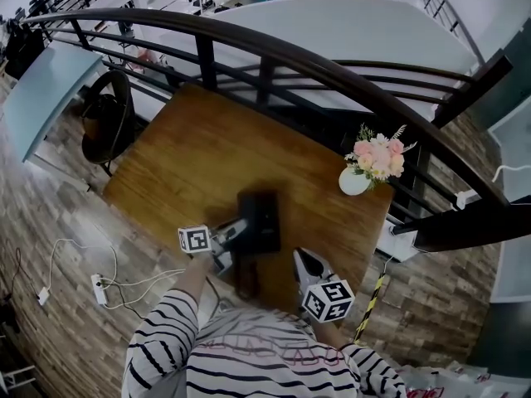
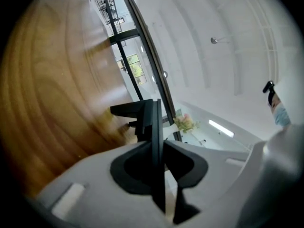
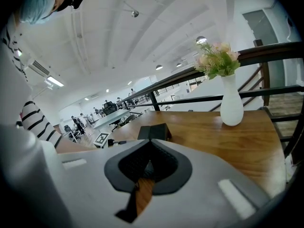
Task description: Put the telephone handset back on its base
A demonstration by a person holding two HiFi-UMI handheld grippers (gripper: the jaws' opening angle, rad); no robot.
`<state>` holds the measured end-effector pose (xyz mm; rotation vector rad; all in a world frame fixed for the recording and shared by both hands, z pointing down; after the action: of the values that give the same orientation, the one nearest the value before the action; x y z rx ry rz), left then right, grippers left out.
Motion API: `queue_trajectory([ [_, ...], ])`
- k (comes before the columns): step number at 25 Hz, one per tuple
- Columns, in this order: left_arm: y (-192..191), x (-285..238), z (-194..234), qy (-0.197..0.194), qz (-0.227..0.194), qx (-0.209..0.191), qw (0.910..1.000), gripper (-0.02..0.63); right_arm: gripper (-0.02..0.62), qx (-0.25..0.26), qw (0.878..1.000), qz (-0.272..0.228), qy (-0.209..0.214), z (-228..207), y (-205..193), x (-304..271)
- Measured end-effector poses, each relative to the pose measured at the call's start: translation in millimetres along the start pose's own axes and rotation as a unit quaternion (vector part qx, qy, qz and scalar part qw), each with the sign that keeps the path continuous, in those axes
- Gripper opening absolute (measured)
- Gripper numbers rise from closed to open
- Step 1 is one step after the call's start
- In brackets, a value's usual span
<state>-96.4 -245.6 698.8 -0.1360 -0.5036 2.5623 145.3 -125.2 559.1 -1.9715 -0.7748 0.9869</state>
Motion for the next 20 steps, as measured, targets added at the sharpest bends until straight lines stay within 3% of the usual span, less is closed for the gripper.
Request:
queue_trajectory([
  [11,3.5,-1.0,-11.0,0.016,-0.004,-0.034,0.9993,0.080,0.000,0.001,1.000,0.001,0.006,4.3,-1.3,-3.2],
  [17,3.0,4.2,-15.2,0.034,-0.017,-0.051,0.9980,0.155,0.000,-0.005,1.000,0.000,0.008,6.1,-2.4,-1.3],
  [20,5.2,12.0,-14.9,0.044,-0.030,-0.056,0.9970,0.152,0.000,-0.004,1.000,-0.001,0.010,6.7,-2.8,-0.9],
])
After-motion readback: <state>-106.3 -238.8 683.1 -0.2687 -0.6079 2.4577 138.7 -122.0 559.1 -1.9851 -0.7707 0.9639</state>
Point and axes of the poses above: the fingertips, and each gripper's own axes: x backward along the fingers, z to its left, y out of its top, the point moved 8 cm from there along x, backward along the fingers, and after that the axes turned 3 degrees about -z, right-handed, at the moved point
